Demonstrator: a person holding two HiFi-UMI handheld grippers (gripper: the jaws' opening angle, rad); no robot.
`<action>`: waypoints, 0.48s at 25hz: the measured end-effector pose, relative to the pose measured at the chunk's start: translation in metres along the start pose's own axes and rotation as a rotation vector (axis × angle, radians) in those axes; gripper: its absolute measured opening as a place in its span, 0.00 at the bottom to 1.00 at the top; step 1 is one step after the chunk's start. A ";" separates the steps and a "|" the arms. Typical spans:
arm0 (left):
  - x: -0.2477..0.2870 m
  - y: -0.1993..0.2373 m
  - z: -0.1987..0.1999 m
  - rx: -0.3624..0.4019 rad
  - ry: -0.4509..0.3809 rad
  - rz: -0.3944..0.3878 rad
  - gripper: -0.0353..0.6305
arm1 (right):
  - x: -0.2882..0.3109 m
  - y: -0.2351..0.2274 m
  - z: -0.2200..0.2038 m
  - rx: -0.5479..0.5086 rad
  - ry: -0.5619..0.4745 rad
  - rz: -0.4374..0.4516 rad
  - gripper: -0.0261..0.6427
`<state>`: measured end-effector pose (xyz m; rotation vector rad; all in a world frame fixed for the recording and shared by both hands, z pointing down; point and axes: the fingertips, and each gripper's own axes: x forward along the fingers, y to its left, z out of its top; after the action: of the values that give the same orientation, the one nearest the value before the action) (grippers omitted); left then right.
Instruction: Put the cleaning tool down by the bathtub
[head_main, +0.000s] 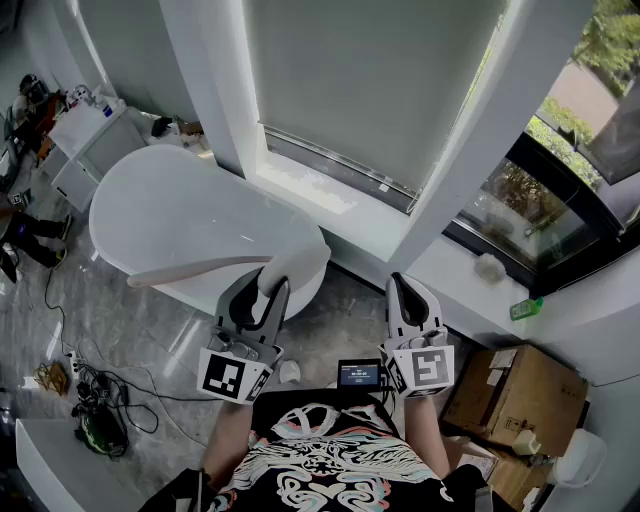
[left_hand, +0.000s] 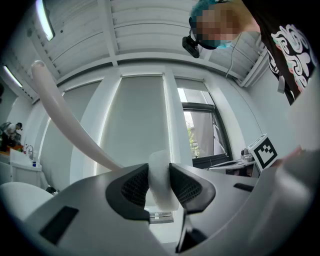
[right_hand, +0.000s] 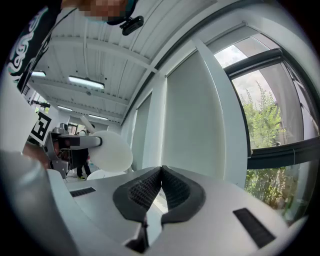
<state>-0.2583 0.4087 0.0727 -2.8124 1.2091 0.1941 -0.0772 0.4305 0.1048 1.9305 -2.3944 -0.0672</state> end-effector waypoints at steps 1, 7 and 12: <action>0.001 -0.002 0.001 0.001 0.001 0.001 0.25 | -0.002 -0.001 0.000 0.000 0.000 0.000 0.08; 0.002 -0.017 0.002 0.002 -0.006 0.002 0.25 | -0.015 -0.011 -0.002 -0.005 -0.007 0.002 0.08; -0.003 -0.029 -0.003 0.000 -0.002 0.005 0.25 | -0.028 -0.017 -0.008 0.010 -0.003 -0.002 0.08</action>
<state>-0.2385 0.4304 0.0763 -2.8090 1.2159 0.1965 -0.0544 0.4542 0.1112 1.9384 -2.3991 -0.0585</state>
